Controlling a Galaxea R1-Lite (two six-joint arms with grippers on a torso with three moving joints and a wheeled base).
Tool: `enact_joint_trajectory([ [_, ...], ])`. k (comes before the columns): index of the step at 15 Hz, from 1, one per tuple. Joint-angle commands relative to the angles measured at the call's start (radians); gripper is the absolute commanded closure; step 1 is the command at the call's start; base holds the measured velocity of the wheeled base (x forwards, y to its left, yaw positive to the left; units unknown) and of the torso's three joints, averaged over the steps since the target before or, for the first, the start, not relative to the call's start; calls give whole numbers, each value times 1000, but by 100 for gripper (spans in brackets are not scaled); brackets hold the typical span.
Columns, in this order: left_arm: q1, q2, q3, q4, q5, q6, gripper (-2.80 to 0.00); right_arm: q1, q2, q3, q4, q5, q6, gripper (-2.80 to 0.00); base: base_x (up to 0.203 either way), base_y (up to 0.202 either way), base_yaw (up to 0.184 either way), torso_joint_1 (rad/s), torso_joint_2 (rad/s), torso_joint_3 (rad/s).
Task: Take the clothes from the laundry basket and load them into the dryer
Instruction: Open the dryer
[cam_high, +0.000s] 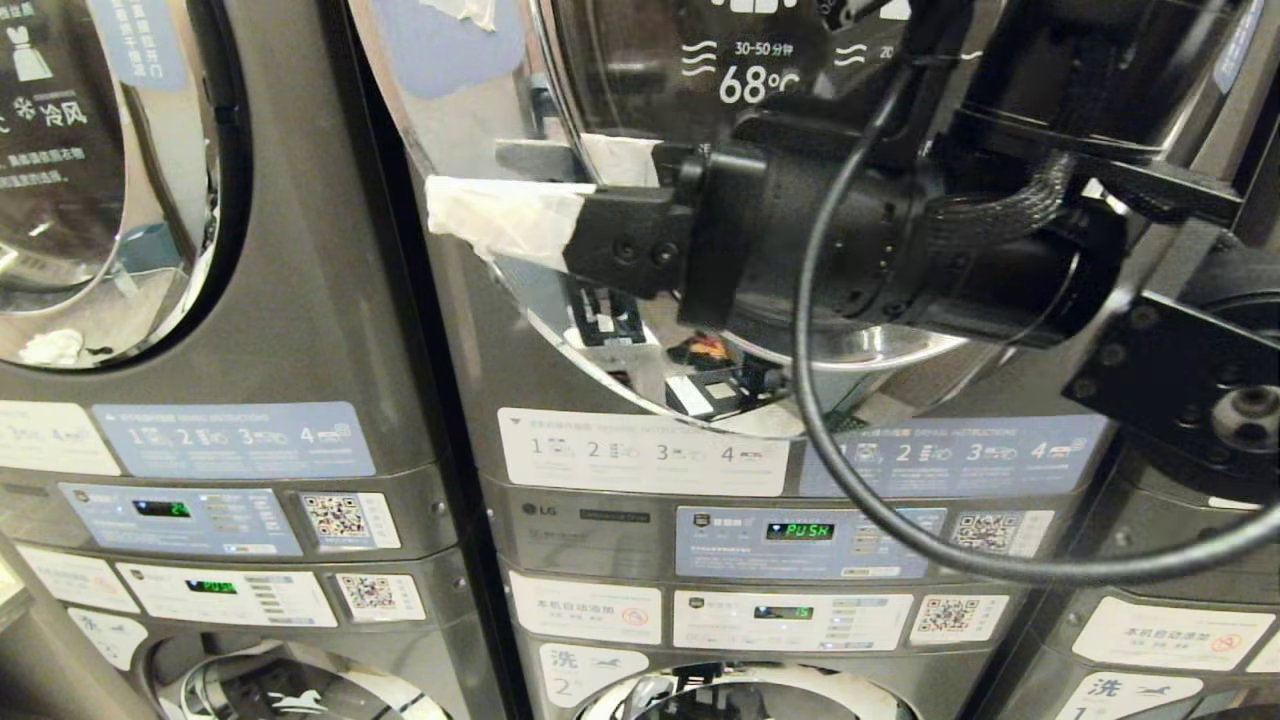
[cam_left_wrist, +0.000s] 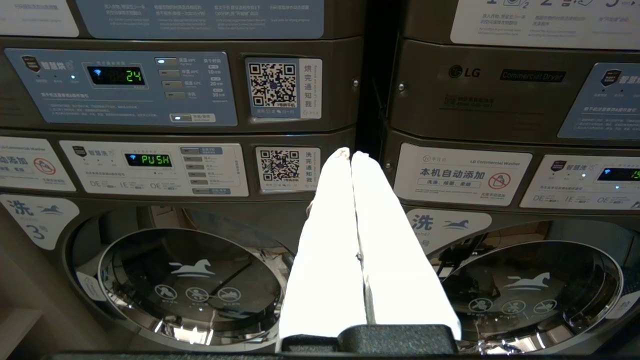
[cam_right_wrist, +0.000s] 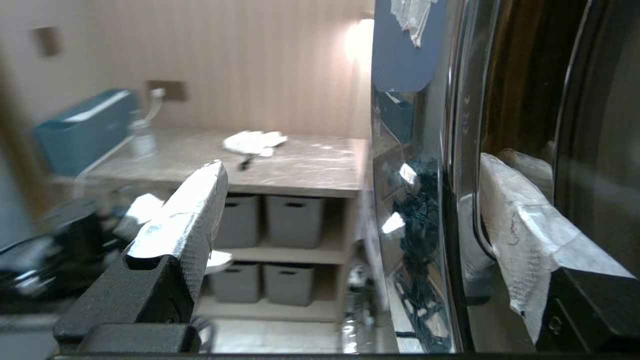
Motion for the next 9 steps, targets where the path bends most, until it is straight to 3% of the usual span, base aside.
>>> enact_joint_trajectory([
  [1, 0, 1, 0, 0, 0, 1, 0, 1, -74, 61, 3, 54, 2, -280, 0, 0, 0, 0, 0, 0],
  [6, 0, 1, 0, 0, 0, 0, 0, 2, -241, 252, 9, 155, 7, -280, 0, 0, 0, 0, 0, 0],
  [9, 0, 1, 0, 0, 0, 0, 0, 3, -346, 363, 9, 166, 13, -280, 0, 0, 0, 0, 0, 0],
])
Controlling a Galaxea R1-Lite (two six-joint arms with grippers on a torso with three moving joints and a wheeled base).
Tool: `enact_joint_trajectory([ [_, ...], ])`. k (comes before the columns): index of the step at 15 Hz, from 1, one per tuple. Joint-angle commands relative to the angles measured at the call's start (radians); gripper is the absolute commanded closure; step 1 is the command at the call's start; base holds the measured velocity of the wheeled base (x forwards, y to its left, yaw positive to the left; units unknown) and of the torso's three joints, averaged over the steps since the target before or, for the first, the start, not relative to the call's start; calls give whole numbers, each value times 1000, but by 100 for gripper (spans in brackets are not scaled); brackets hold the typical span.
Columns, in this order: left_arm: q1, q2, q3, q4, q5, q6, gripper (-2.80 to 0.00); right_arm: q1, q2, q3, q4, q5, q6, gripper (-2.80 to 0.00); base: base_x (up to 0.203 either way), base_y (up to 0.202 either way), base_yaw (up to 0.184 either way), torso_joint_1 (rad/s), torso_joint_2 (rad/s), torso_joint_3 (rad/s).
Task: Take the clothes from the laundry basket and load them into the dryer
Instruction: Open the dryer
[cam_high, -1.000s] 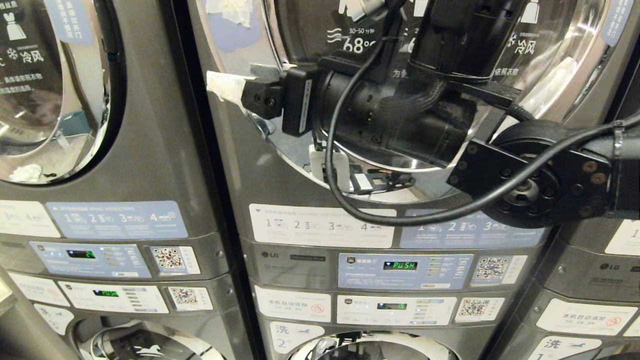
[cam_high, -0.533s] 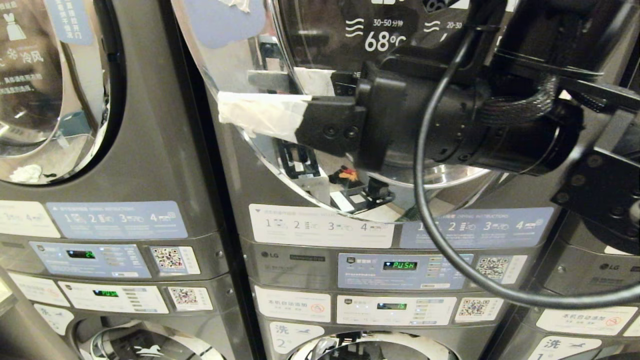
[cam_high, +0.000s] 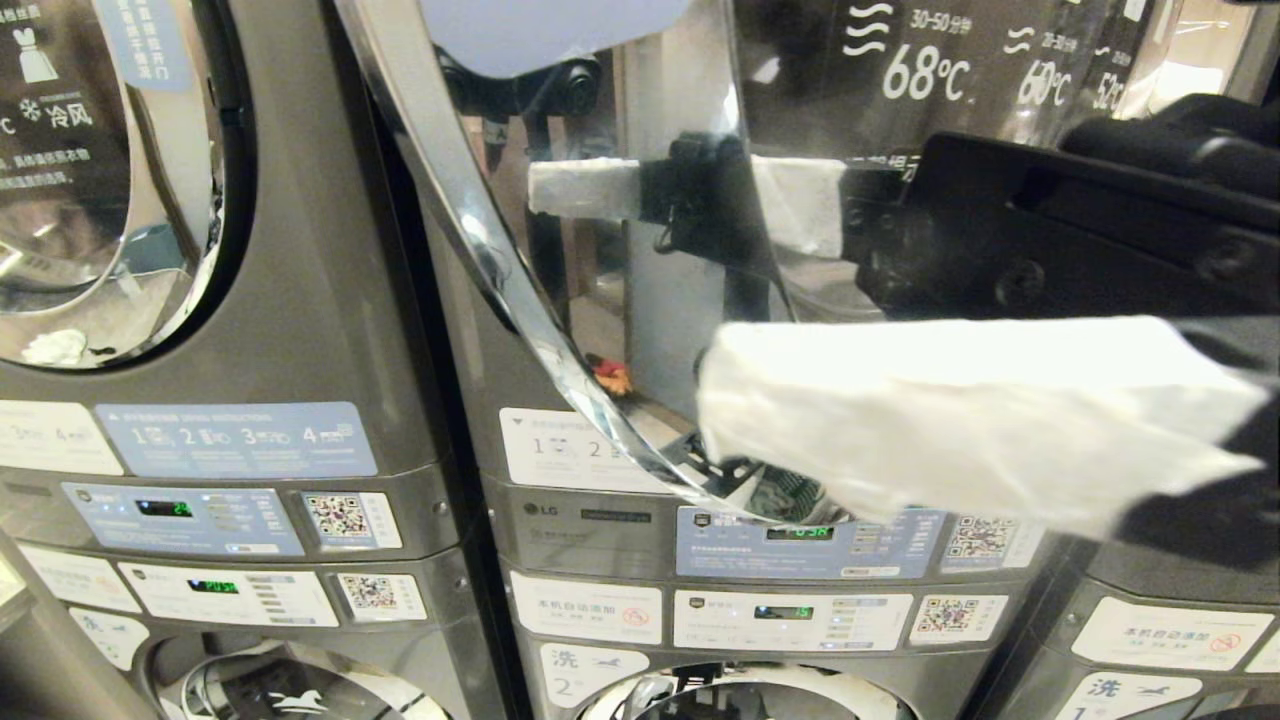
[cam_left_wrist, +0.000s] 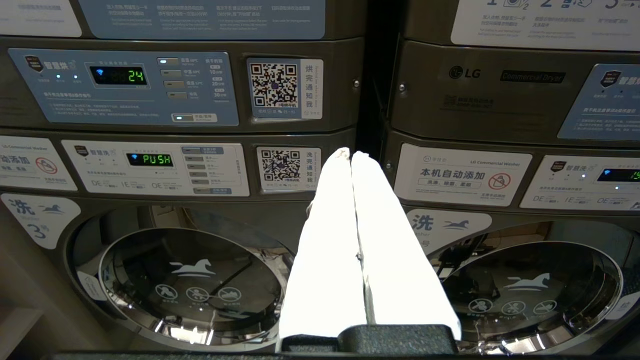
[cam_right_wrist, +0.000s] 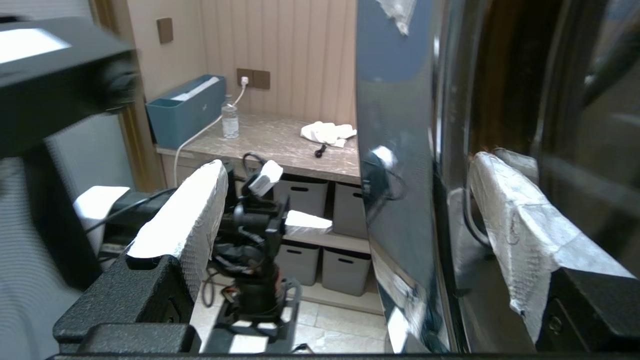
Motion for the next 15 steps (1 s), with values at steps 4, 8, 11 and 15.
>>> enact_joint_trajectory([
  [4, 0, 2, 0, 0, 1, 0, 0, -1, -225, 160, 25, 2, 31, -280, 0, 0, 0, 0, 0, 0],
  [8, 0, 2, 0, 0, 1, 0, 0, -6, -368, 275, 81, -63, 49, -280, 0, 0, 0, 0, 0, 0],
  [11, 0, 2, 0, 0, 1, 0, 0, -7, -481, 315, 188, -161, 67, -280, 0, 0, 0, 0, 0, 0],
  [15, 0, 2, 0, 0, 1, 0, 0, -8, -665, 348, 407, -357, 99, -280, 0, 0, 0, 0, 0, 0],
])
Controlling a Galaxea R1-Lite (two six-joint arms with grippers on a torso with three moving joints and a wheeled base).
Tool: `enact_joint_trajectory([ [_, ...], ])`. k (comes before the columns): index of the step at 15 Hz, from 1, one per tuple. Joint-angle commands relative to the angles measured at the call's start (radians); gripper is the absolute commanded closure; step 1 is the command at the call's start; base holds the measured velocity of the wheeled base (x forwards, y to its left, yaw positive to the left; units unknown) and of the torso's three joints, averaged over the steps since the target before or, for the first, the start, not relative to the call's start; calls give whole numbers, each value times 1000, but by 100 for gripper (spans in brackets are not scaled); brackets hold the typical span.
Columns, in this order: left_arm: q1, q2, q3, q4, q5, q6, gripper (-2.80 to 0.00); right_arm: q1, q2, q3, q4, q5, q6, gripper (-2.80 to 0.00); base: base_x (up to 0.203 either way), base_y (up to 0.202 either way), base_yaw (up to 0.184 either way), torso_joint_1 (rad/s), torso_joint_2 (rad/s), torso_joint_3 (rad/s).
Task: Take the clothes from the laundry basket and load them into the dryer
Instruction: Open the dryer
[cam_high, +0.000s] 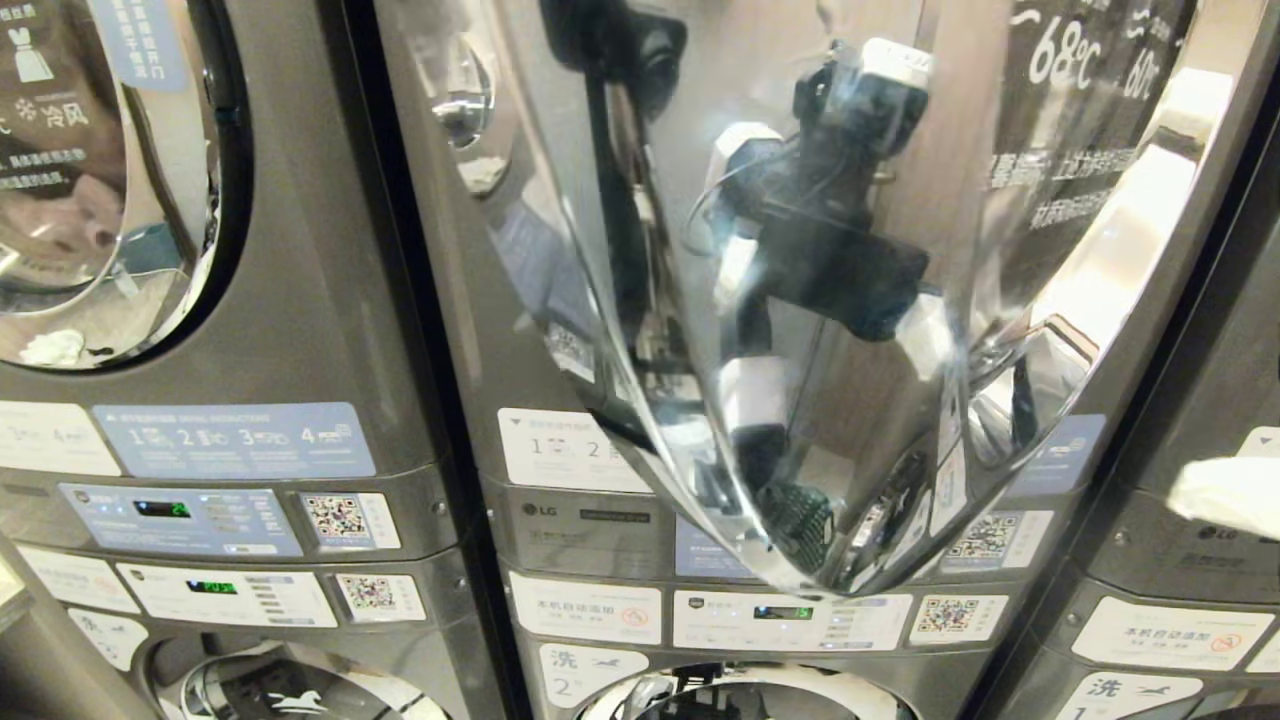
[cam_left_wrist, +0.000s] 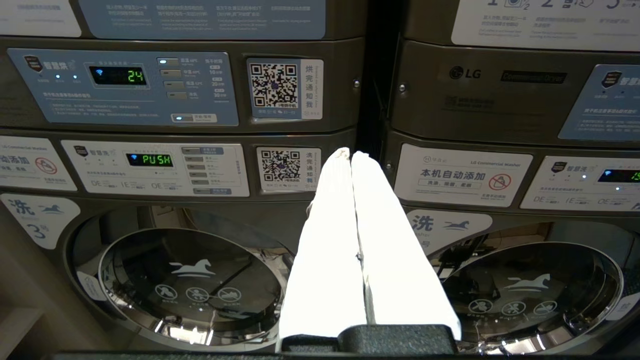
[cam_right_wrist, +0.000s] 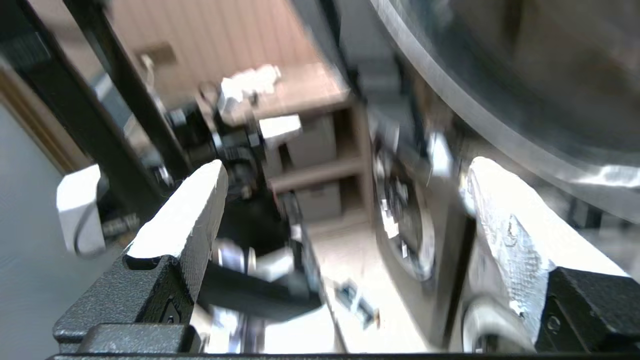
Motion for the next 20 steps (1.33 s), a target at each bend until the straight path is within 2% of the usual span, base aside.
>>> enact_joint_trajectory([
  [1, 0, 2, 0, 0, 0, 0, 0, 0, -129, 27, 56, -52, 0, -280, 0, 0, 0, 0, 0, 0],
  [6, 0, 0, 0, 0, 0, 0, 0, -6, -427, 130, 479, -378, 3, -280, 0, 0, 0, 0, 0, 0],
  [8, 0, 1, 0, 0, 0, 0, 0, -39, -521, 171, 684, -535, 44, -280, 0, 0, 0, 0, 0, 0],
  [9, 0, 2, 0, 0, 0, 0, 0, -51, -540, 184, 739, -588, 78, -280, 0, 0, 0, 0, 0, 0],
  [12, 0, 2, 0, 0, 0, 0, 0, -58, -528, 266, 721, -669, 91, -280, 0, 0, 0, 0, 0, 0],
  [13, 0, 2, 0, 0, 0, 1, 0, -90, -519, 277, 720, -670, 96, -280, 0, 0, 0, 0, 0, 0],
  [14, 0, 2, 0, 0, 0, 0, 0, -163, -516, 298, 716, -663, 100, -280, 0, 0, 0, 0, 0, 0],
  [15, 0, 2, 0, 0, 0, 0, 0, -260, -518, 326, 706, -643, 102, -280, 0, 0, 0, 0, 0, 0],
  [17, 0, 2, 0, 0, 0, 0, 0, -468, -525, 383, 683, -549, 94, -280, 0, 0, 0, 0, 0, 0],
  [19, 0, 1, 0, 0, 0, -1, 0, -610, -592, 456, 659, -446, 4, -280, 0, 0, 0, 0, 0, 0],
  [20, 0, 2, 0, 0, 0, -3, 0, -643, -616, 505, 602, -418, -46, -280, 0, 0, 0, 0, 0, 0],
])
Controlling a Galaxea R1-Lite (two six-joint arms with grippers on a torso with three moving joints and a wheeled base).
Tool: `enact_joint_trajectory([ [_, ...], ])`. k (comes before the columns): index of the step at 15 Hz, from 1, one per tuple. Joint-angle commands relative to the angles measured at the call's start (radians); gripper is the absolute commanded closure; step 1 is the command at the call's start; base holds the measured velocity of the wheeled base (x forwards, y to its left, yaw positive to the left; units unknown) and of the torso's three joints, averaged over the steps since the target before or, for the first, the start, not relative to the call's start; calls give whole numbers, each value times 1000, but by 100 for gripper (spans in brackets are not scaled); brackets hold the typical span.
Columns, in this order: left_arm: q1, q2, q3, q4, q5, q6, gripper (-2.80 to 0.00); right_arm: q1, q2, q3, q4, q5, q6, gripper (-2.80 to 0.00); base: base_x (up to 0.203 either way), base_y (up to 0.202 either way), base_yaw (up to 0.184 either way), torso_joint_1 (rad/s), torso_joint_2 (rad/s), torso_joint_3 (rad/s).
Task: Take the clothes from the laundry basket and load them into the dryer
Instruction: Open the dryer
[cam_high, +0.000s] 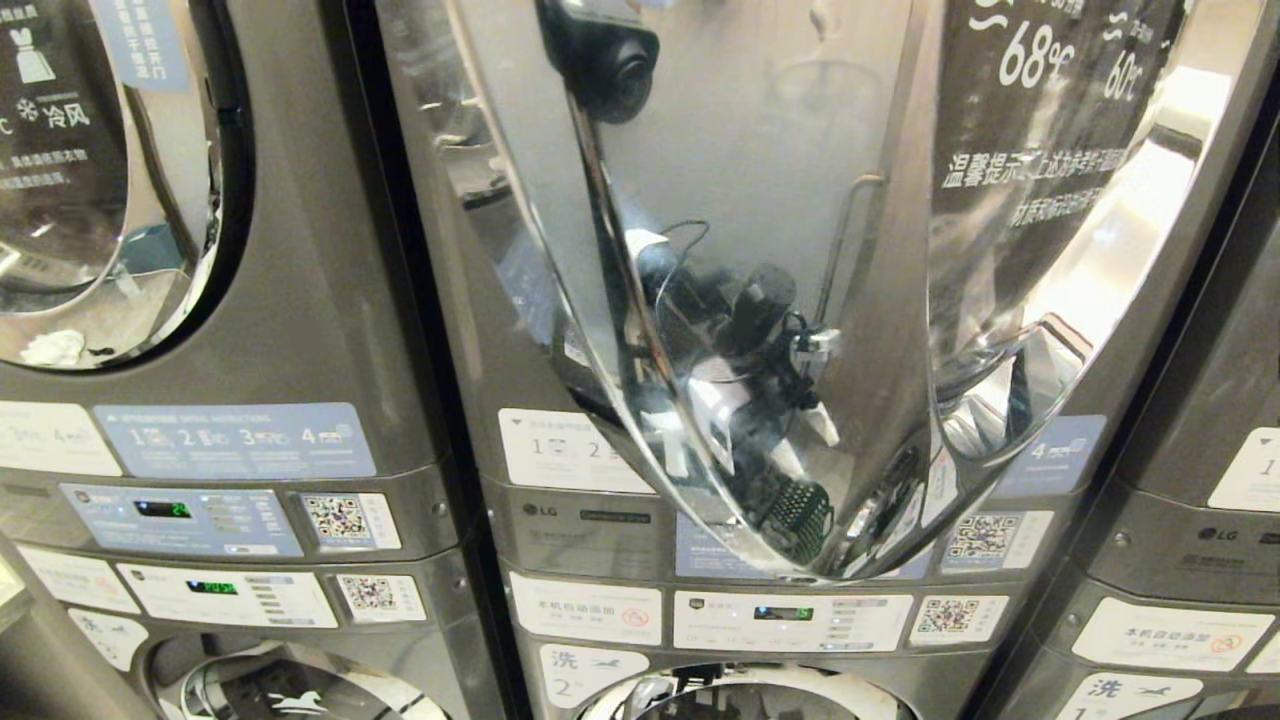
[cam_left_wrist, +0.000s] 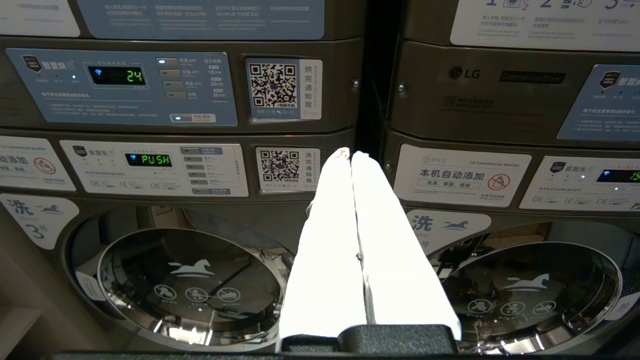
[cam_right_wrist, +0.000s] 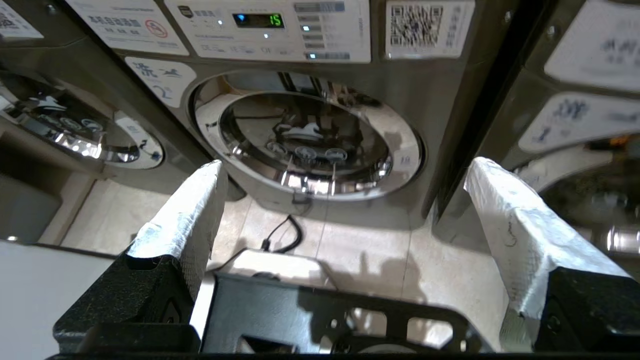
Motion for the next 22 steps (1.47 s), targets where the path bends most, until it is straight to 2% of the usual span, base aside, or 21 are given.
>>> enact_joint_trajectory([
  [1, 0, 1, 0, 0, 0, 0, 0, -47, -41, 82, -112, 15, -60, -280, 0, 0, 0, 0, 0, 0],
  [3, 0, 0, 0, 0, 0, 0, 0, -60, -35, 206, -327, -17, -152, -280, 0, 0, 0, 0, 0, 0],
  [4, 0, 1, 0, -1, 0, 0, 0, -104, -4, 247, -442, -20, -184, -280, 0, 0, 0, 0, 0, 0],
  [5, 0, 1, 0, -1, 0, -1, 0, -137, 18, 269, -475, -15, -211, -280, 0, 0, 0, 0, 0, 0],
  [6, 0, 1, 0, 0, 0, 0, 0, -150, 16, 271, -471, -12, -215, -280, 0, 0, 0, 0, 0, 0],
  [9, 0, 0, 0, 0, 0, 0, 0, -285, 17, 272, -466, -9, -220, -280, 0, 0, 0, 0, 0, 0],
  [10, 0, 1, 0, -2, 0, 0, 0, -279, -7, 272, -465, -9, -222, -280, 0, 0, 0, 0, 0, 0],
  [12, 0, 1, 0, -1, 0, 0, 0, -193, -45, 272, -464, -9, -224, -280, 0, 0, 0, 0, 0, 0],
  [17, 0, 0, 0, -2, -1, -5, 0, -206, -320, 272, -466, -14, -230, -280, 0, 0, 0, 0, 0, 0],
  [19, 0, 0, 0, -2, -1, -5, 0, -211, -317, 272, -464, -42, -198, -280, 0, 0, 0, 0, 0, 0],
  [22, 0, 0, 0, -2, -1, -6, 0, -211, -317, 272, -464, -42, -197, -280, 0, 0, 0, 0, 0, 0],
])
